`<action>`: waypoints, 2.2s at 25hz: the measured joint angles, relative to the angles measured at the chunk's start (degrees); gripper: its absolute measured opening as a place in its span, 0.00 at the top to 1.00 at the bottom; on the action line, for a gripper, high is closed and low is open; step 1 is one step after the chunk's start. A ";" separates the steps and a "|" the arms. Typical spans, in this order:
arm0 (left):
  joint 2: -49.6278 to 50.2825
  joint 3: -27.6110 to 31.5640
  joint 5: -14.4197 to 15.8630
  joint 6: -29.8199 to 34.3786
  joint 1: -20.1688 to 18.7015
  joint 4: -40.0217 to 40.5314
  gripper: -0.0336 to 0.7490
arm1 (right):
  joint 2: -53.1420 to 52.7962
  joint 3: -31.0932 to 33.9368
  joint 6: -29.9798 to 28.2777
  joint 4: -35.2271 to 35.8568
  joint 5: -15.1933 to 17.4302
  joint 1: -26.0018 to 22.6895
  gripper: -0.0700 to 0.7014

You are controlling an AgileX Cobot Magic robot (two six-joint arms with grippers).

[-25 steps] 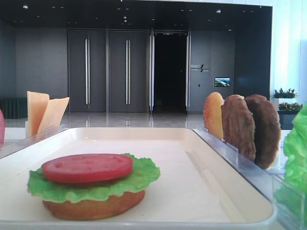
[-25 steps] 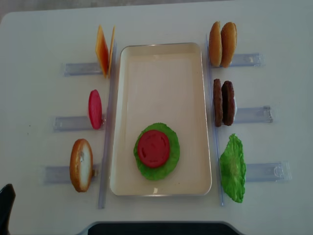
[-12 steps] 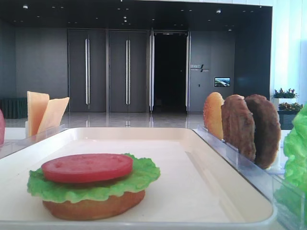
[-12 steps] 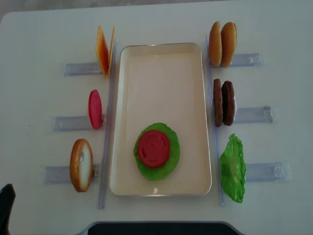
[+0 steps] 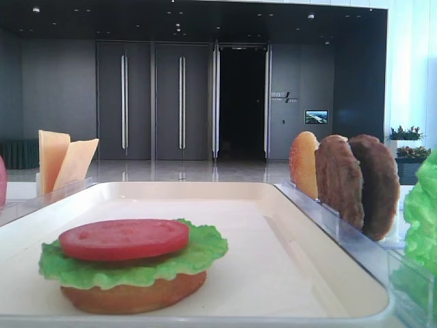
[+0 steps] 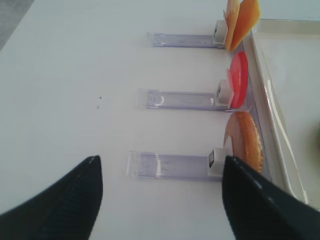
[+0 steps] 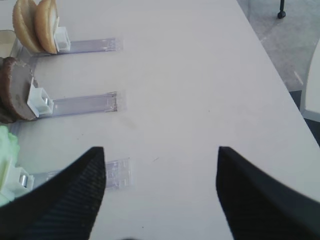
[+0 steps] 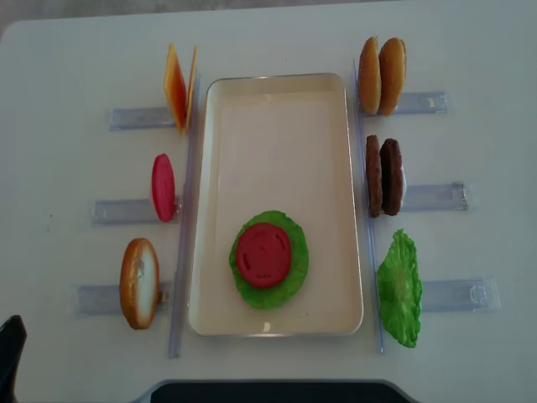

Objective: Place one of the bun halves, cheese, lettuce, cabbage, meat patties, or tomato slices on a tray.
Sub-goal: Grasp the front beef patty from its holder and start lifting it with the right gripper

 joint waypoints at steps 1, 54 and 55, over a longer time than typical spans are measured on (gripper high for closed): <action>0.00 0.00 0.00 0.00 0.00 0.00 0.22 | 0.00 0.00 0.00 0.00 0.00 0.00 0.29; 0.00 0.00 0.00 0.00 0.00 0.00 0.22 | 71.49 -30.85 14.06 0.47 -4.72 17.17 0.14; 0.00 0.00 0.00 0.00 0.00 0.00 0.22 | 71.49 -30.85 16.24 -0.14 -5.77 20.38 0.14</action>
